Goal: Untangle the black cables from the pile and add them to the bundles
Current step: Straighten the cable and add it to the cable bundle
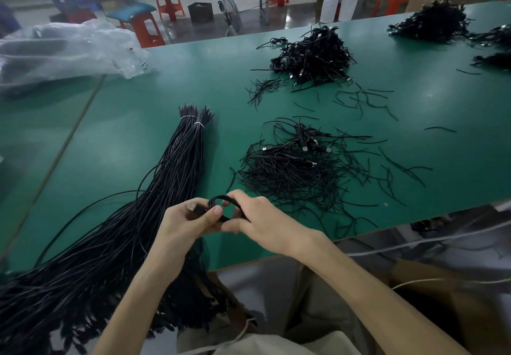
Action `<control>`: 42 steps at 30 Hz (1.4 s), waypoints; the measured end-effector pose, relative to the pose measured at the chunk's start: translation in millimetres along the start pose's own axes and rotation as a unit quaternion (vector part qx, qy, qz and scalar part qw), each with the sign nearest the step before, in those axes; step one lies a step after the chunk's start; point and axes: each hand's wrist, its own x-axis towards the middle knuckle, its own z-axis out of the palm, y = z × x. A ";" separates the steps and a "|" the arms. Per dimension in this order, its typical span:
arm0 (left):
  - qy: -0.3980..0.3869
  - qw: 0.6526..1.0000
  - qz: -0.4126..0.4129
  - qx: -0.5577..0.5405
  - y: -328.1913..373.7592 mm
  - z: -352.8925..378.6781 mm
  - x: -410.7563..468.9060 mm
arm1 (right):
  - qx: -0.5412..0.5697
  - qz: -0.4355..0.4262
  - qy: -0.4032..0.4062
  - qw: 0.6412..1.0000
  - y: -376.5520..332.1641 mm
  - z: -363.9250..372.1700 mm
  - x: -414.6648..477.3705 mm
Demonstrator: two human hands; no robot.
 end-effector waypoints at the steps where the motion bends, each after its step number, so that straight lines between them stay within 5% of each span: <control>1: -0.004 1.000 -0.004 0.003 -0.8 -1.0 0.6 | -0.037 -0.003 0.001 0.999 -0.1 -0.4 0.5; 5: 0.019 1.000 -0.018 0.014 -3.3 -4.0 7.2 | -0.188 -0.034 0.019 0.981 3.0 -0.6 2.2; 9: -0.037 0.978 0.038 0.201 0.6 -6.3 16.3 | -0.242 -0.058 0.021 0.968 9.8 -0.8 6.1; 13: -0.110 0.859 0.085 0.493 0.7 1.1 19.9 | -0.309 -0.084 0.014 0.947 16.1 -3.8 11.9; 16: -0.133 0.785 0.075 0.600 -2.4 11.2 17.0 | -0.337 -0.100 0.008 0.936 18.3 -4.5 14.4; 21: -0.101 0.760 0.056 0.639 -9.0 15.1 17.8 | -0.322 -0.116 0.017 0.939 25.3 -7.2 19.8; 23: -0.078 0.774 0.065 0.625 -11.2 15.6 18.0 | -0.359 -0.127 0.046 0.923 30.4 -11.7 23.9; 26: -0.020 0.851 0.072 0.520 -18.2 5.6 21.8 | -0.408 -0.084 0.151 0.897 39.5 -29.1 27.1; 29: 0.054 0.920 0.031 0.387 -30.5 -8.0 33.3 | -0.325 0.016 0.288 0.901 55.6 -48.3 28.8; 31: 0.090 0.946 0.005 0.312 -37.0 -10.9 40.4 | -0.298 0.101 0.304 0.899 68.5 -54.6 30.3; 34: 0.087 0.957 0.008 0.276 -42.9 -8.8 45.6 | -0.315 0.178 0.239 0.901 86.7 -48.9 30.5; 42: 0.084 0.952 0.011 0.293 -46.0 -4.2 44.7 | -0.291 0.179 0.248 0.907 98.8 -44.4 33.1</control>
